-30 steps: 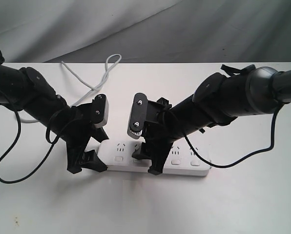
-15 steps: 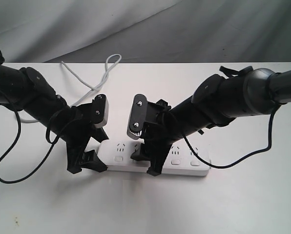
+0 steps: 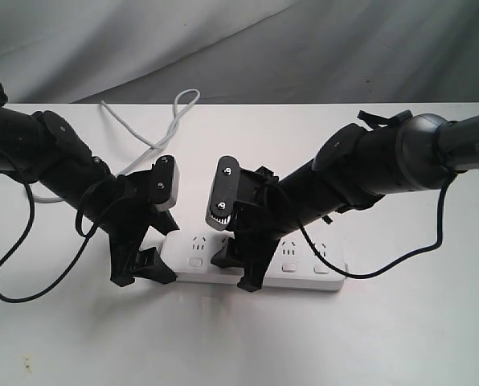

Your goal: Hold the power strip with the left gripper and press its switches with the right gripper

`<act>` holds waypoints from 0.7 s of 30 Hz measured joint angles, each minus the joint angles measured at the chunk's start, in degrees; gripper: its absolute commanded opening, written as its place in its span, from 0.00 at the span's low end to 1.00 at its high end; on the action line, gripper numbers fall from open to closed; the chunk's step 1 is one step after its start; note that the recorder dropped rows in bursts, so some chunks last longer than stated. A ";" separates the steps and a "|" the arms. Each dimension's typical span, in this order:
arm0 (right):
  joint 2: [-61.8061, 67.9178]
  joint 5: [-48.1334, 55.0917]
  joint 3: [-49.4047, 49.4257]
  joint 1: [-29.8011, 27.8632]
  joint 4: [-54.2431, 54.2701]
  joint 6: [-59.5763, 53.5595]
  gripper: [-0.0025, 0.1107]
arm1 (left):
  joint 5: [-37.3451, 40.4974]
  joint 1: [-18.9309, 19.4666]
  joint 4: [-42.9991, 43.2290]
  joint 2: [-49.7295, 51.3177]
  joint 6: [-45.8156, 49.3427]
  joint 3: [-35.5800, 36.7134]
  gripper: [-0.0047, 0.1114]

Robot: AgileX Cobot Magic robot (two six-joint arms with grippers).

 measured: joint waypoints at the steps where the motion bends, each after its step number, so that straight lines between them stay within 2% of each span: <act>1: 0.11 0.00 0.01 0.00 0.00 0.00 0.51 | 0.00 0.00 0.00 0.00 0.00 0.00 0.59; 21: 0.70 -1.04 -0.12 0.00 0.09 -2.93 0.51 | 0.00 0.00 0.00 0.09 0.00 0.00 0.59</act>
